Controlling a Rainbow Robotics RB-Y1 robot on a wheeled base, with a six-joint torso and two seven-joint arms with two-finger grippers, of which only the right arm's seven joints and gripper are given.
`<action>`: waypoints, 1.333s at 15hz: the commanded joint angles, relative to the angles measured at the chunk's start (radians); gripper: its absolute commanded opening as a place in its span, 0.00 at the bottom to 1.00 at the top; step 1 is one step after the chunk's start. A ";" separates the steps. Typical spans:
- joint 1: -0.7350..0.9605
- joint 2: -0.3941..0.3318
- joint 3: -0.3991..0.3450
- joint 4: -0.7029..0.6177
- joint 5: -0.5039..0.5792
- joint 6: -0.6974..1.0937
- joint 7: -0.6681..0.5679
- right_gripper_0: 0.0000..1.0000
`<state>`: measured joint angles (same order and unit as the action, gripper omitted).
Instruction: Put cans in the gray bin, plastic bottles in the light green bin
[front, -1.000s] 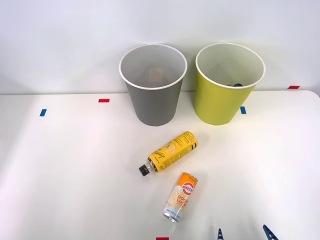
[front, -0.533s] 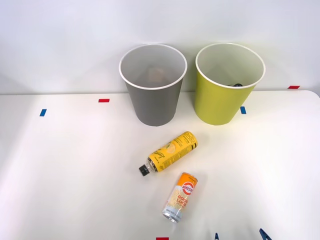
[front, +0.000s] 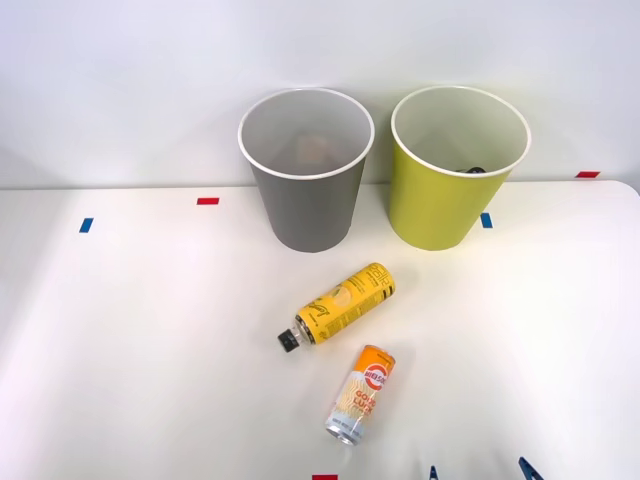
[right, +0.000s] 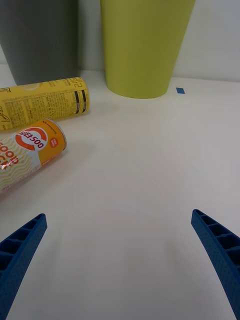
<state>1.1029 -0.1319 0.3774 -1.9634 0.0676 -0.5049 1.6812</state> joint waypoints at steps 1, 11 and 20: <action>0.000 0.000 0.000 0.000 0.000 0.000 0.000 1.00; 0.000 0.000 0.000 0.000 0.000 0.000 0.000 1.00; 0.000 0.000 0.000 0.000 0.000 0.000 0.000 1.00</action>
<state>1.1029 -0.1319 0.3774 -1.9635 0.0675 -0.5048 1.6812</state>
